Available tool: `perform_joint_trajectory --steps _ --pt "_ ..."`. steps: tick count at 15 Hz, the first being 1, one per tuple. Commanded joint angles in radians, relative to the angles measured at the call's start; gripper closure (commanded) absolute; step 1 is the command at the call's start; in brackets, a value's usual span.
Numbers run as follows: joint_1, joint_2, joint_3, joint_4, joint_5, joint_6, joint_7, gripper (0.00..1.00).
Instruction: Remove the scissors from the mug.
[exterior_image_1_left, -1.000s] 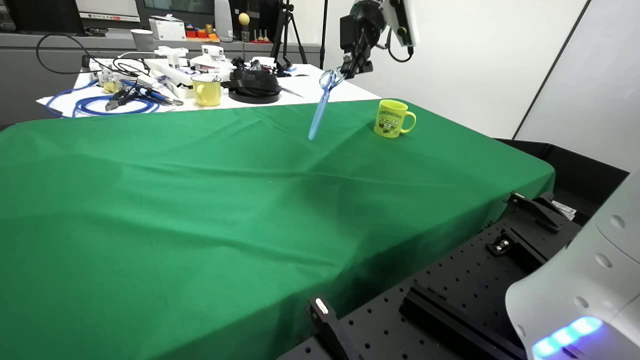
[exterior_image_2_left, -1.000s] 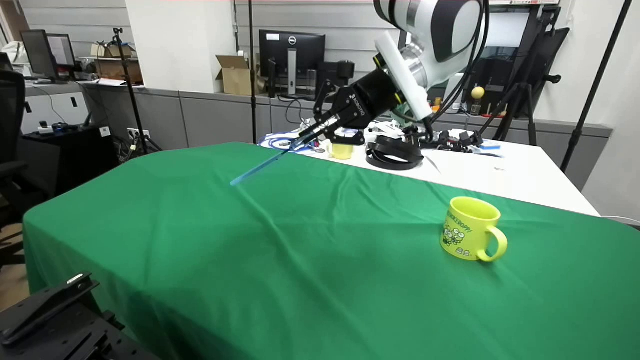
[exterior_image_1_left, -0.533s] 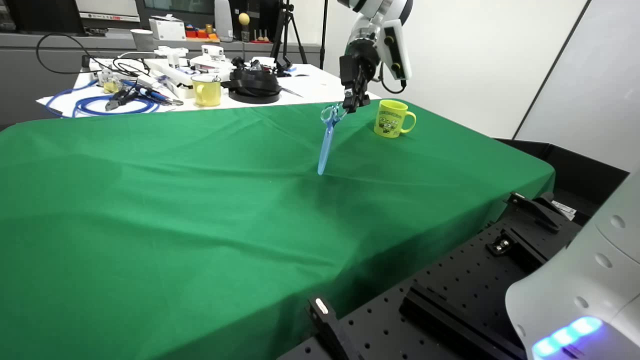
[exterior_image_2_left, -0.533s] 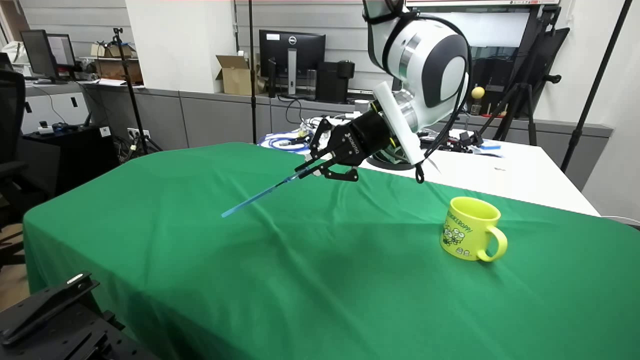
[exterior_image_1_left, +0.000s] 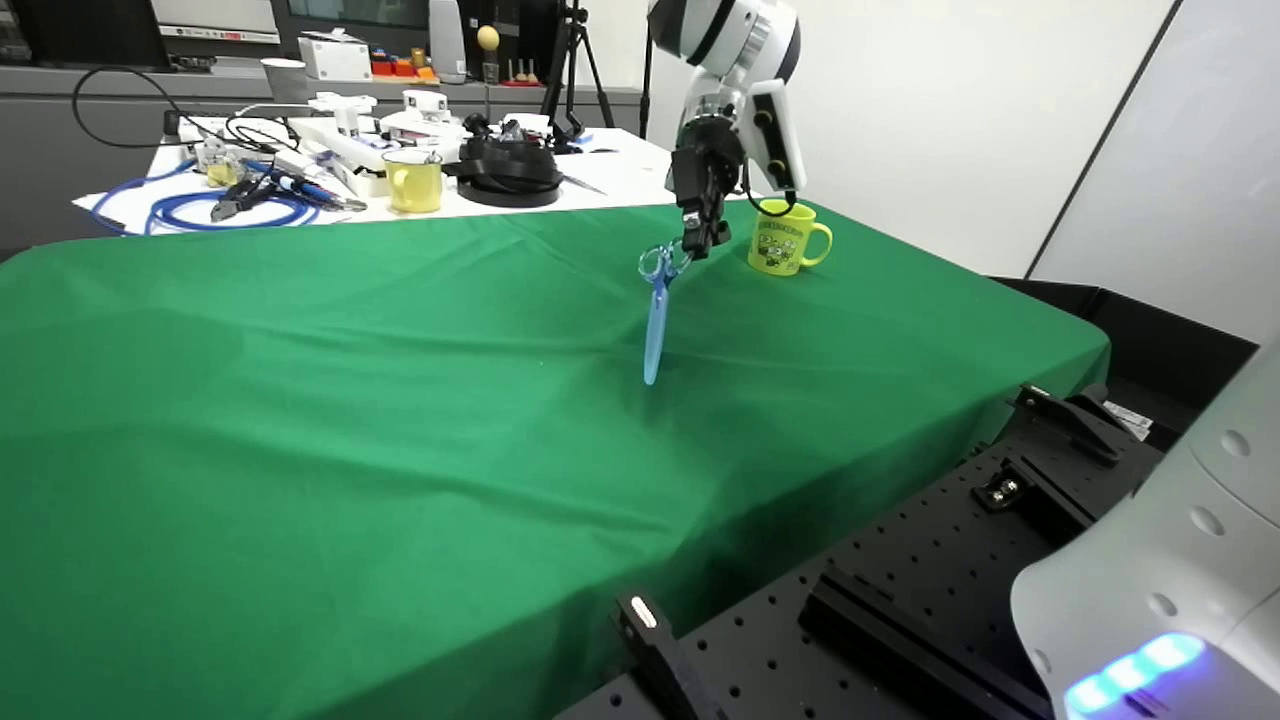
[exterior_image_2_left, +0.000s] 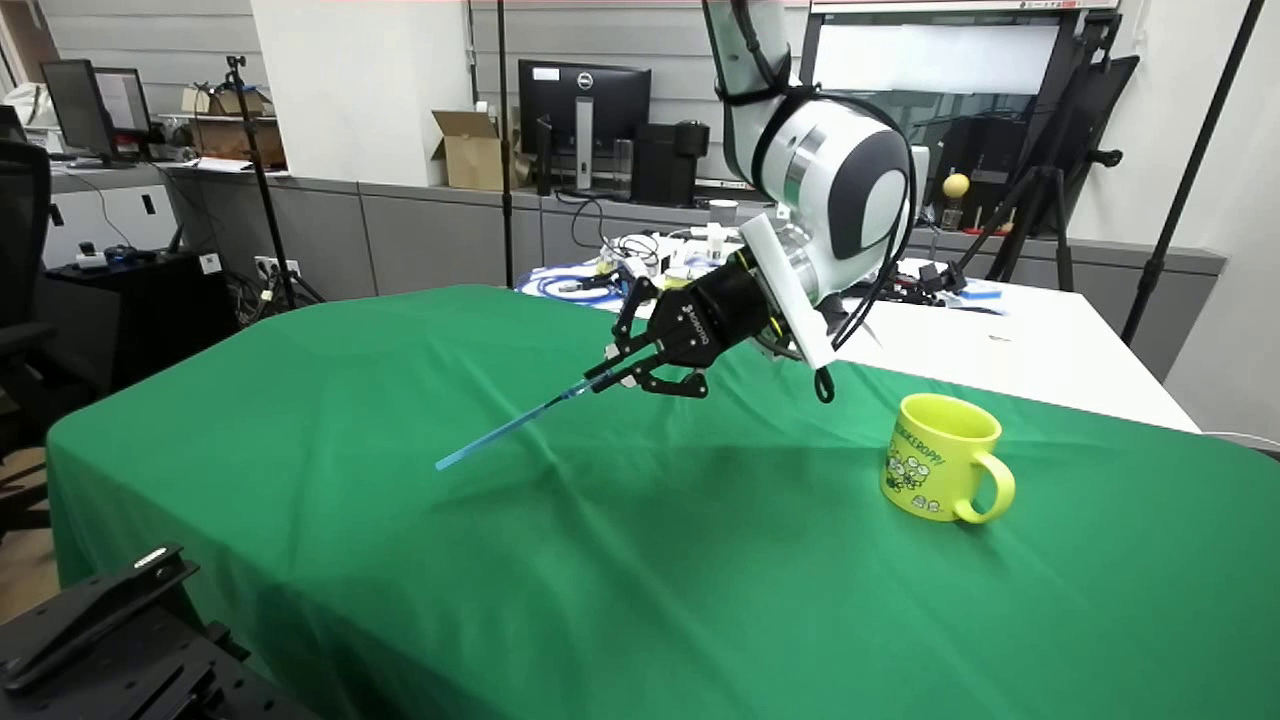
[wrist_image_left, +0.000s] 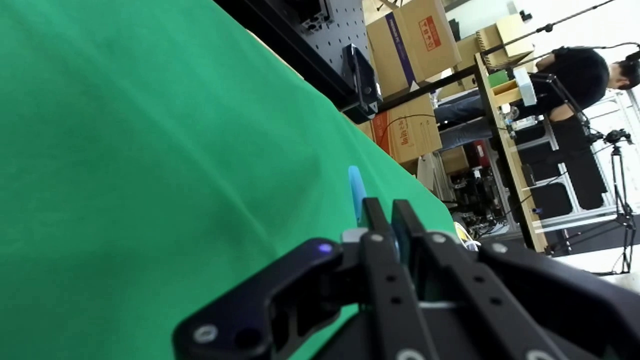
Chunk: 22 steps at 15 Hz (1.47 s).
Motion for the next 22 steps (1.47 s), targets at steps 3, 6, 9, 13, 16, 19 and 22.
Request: perform_joint_trajectory --steps 3,6,9,13,16,19,22 --pt "-0.021 0.054 0.011 0.086 -0.044 -0.06 0.013 0.65" --pt "-0.032 0.049 0.016 0.128 -0.039 -0.092 0.018 0.45" --pt "-0.028 0.015 0.016 0.181 -0.053 -0.113 0.014 0.25" --pt "-0.021 -0.041 0.018 0.234 -0.077 -0.124 -0.001 0.01" --pt "-0.01 -0.099 0.016 0.239 -0.106 -0.099 -0.009 0.0" --pt "0.017 -0.176 -0.002 0.191 -0.15 0.033 0.022 0.0" --pt "0.033 -0.237 -0.007 0.133 -0.17 0.199 0.062 0.0"
